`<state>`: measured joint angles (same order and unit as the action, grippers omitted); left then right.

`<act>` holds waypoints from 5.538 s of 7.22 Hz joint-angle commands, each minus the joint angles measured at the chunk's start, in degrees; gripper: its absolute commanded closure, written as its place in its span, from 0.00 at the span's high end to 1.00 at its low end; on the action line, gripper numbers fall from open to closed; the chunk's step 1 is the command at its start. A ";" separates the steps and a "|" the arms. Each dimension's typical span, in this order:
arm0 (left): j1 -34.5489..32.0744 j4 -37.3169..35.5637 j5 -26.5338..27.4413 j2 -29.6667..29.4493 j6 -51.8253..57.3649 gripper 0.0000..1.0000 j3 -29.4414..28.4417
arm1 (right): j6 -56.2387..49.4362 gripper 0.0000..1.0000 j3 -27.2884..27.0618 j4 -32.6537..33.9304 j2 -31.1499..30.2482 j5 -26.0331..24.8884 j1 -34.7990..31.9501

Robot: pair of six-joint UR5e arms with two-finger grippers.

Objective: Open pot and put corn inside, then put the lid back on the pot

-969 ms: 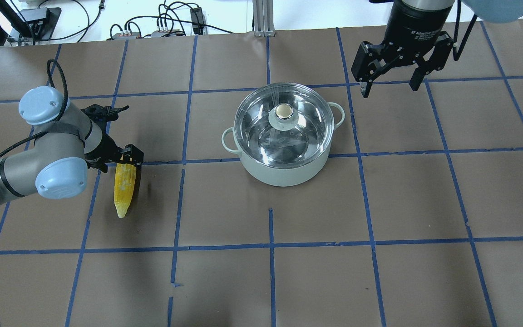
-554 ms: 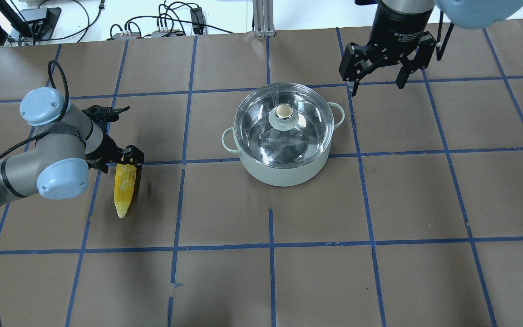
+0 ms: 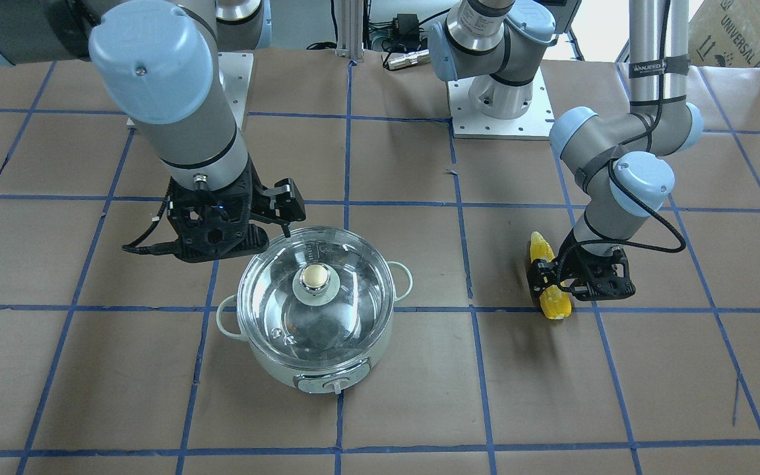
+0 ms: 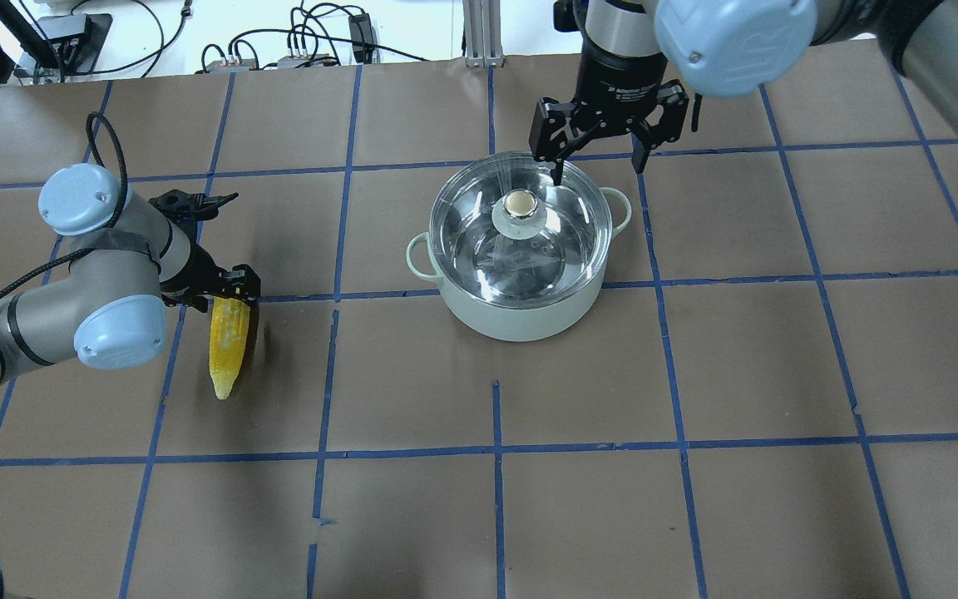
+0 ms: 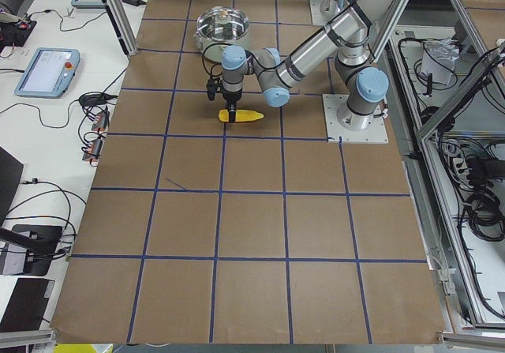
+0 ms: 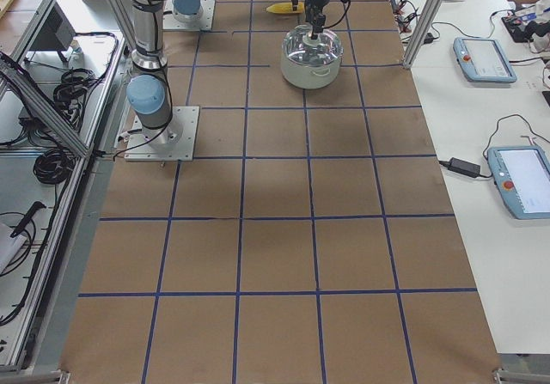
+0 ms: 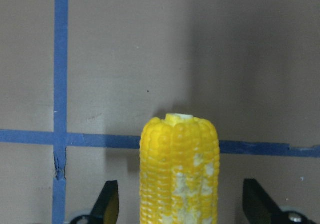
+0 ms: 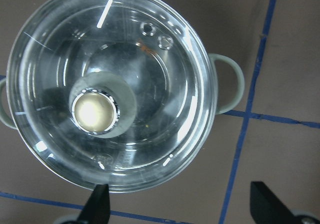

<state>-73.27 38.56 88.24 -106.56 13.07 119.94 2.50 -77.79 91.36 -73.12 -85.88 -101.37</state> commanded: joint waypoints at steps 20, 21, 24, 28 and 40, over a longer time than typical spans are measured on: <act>-17.95 48.98 2.11 9.97 -23.16 0.13 -31.07 | 1.78 0.08 13.89 -6.87 8.17 -6.14 0.85; -20.31 48.54 2.38 8.75 -26.57 0.13 -32.04 | -6.46 0.08 13.98 -6.90 8.26 -5.71 7.61; -29.00 48.36 2.29 3.84 -38.51 0.14 -36.95 | -18.66 0.06 14.68 -6.29 13.43 -5.09 19.60; -39.13 45.11 2.38 -11.35 -48.23 0.14 -49.07 | -25.35 0.06 14.51 -2.51 17.13 -5.18 24.20; -39.06 32.45 2.47 -19.38 -48.58 1.00 -51.82 | -25.53 0.06 14.95 -2.06 17.66 -5.09 24.11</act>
<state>-112.35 72.00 90.69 -125.38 -35.26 68.10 -23.03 -62.85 89.33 -55.46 -90.97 -77.26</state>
